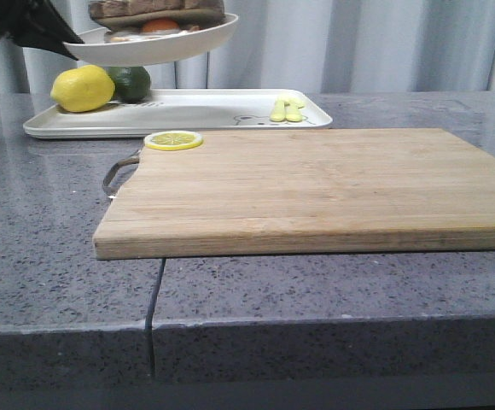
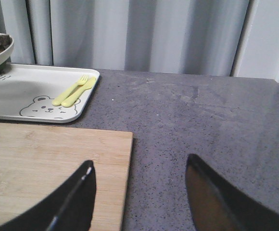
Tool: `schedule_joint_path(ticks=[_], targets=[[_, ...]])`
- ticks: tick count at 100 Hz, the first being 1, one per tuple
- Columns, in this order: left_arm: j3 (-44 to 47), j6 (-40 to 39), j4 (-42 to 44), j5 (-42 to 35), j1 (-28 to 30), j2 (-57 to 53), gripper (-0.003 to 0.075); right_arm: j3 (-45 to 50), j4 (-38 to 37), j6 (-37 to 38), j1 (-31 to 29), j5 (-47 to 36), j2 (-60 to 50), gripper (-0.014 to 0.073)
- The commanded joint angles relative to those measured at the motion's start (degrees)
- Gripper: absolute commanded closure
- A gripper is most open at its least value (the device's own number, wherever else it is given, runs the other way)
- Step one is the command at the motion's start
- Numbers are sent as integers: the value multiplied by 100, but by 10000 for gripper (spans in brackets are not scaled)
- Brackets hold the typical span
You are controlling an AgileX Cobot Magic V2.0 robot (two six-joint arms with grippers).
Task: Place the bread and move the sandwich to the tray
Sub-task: 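Lift the plate and carry it over the white tray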
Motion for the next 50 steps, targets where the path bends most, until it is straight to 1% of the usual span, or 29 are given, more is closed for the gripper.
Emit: schedule_joint_path(ticks=[1, 7, 22, 50], targets=[[-526, -323, -247, -61, -129, -180, 740, -160, 18, -12, -31, -470, 1, 169], [-723, -464, -92, 1, -182, -25, 740, -160, 18, -12, -31, -470, 1, 169], [-1063, -624, -80, 71, -252, 258, 740, -160, 18, -12, -31, -470, 1, 169], [-1212, -749, 55, 103, -281, 604, 740, -160, 18, -12, -31, -470, 1, 169]])
